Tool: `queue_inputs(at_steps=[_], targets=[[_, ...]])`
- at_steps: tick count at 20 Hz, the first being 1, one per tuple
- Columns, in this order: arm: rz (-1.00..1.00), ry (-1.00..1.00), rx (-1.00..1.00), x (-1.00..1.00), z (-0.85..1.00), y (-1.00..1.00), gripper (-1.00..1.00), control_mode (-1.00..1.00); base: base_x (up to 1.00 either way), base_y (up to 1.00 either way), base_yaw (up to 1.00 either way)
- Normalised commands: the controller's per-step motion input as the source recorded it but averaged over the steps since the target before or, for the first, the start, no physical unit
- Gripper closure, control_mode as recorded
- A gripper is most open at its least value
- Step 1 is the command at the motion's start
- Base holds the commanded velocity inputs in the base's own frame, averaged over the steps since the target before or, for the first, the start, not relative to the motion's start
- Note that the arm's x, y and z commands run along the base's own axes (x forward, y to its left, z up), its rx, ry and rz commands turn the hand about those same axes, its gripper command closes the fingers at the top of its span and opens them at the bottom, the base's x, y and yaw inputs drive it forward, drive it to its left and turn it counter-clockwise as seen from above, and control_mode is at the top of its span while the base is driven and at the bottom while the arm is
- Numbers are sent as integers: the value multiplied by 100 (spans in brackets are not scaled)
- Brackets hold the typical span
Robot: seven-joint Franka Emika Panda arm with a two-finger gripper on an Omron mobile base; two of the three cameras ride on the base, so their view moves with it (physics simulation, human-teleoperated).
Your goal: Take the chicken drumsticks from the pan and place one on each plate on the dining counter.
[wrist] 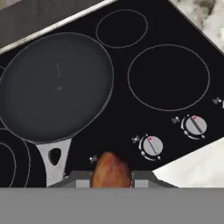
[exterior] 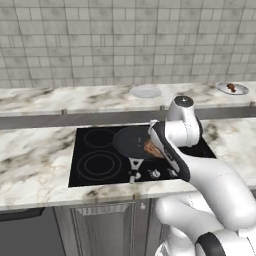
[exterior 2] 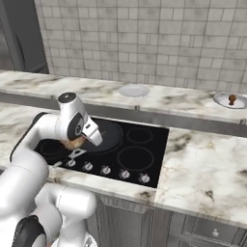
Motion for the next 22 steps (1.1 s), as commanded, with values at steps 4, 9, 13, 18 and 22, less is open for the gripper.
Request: queue_inputs(at_steps=[4, 9, 13, 18, 22], targets=[[0, 0, 0, 0, 0, 0, 100, 100, -31, -77, -21], [0, 0, 0, 0, 0, 0, 100, 100, -23, -92, -30], [0, 0, 0, 0, 0, 0, 100, 100, -22, -100, -24], [0, 0, 0, 0, 0, 0, 100, 100, -19, -100, -23], [0, 0, 0, 0, 0, 0, 100, 100, -15, -100, -24]])
